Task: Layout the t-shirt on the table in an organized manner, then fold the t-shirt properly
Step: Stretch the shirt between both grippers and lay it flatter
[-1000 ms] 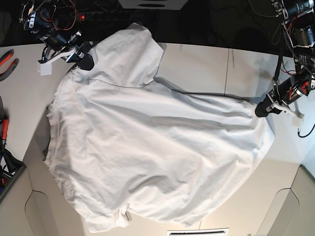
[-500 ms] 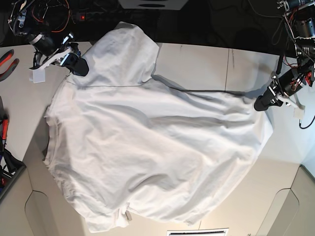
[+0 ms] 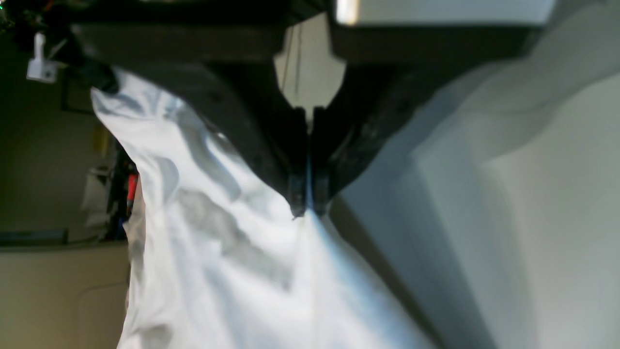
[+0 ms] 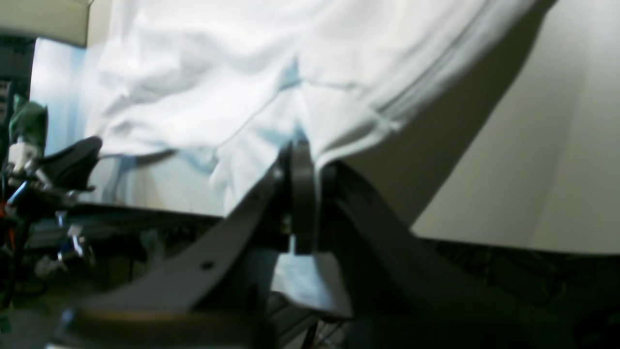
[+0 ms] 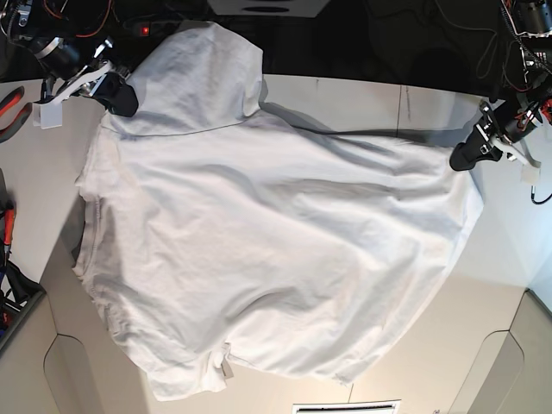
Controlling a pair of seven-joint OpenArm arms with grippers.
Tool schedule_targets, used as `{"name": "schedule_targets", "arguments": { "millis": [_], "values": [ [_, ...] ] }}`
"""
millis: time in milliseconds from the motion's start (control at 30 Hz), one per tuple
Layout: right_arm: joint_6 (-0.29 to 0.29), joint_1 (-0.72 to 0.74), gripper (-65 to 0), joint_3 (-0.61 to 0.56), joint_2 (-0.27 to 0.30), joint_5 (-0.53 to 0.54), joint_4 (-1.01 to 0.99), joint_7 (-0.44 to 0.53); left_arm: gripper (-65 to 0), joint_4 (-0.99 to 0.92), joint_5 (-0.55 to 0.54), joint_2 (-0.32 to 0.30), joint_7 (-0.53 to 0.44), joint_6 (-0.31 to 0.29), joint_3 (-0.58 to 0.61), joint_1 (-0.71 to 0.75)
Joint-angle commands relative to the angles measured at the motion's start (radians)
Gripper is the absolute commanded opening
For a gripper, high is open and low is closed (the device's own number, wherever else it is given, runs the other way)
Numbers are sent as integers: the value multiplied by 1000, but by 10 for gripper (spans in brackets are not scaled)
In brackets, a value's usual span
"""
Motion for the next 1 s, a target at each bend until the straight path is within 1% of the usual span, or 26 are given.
{"name": "schedule_targets", "arguments": {
  "millis": [0, 100, 233, 433, 567, 633, 733, 867, 967],
  "values": [
    [10, -6, -650, 23, 5, 29, 26, 12, -650, 39, -29, -19, -4, -23, -16, 3],
    [10, -5, -650, 63, 6, 52, 36, 9, -650, 91, -29, -19, 5, -23, -33, 24],
    [11, -3, -650, 71, 5, 77, 37, 10, -650, 127, -29, -19, 11, -23, -35, 29],
    [18, 95, -650, 71, 5, 70, 36, 26, -650, 136, -27, -16, -1, -23, -35, 9],
    [17, 206, -650, 48, 5, -20, 34, 57, -650, 136, -21, -11, -2, -23, -35, -33],
    [14, 256, -650, 20, 6, -79, 31, 79, -650, 136, 10, -11, -6, -23, -34, -64],
    [-6, 320, -650, -37, 6, -192, 13, 127, -650, 136, 85, -12, -29, -23, -29, -119],
    [-51, 391, -650, -114, 13, -336, -48, 192, -650, 136, 226, -12, -108, -23, 16, -185],
    [-76, 445, -650, -154, 32, -398, -135, 230, -650, 136, 336, -12, -172, 10, 84, -224]
  ]
}}
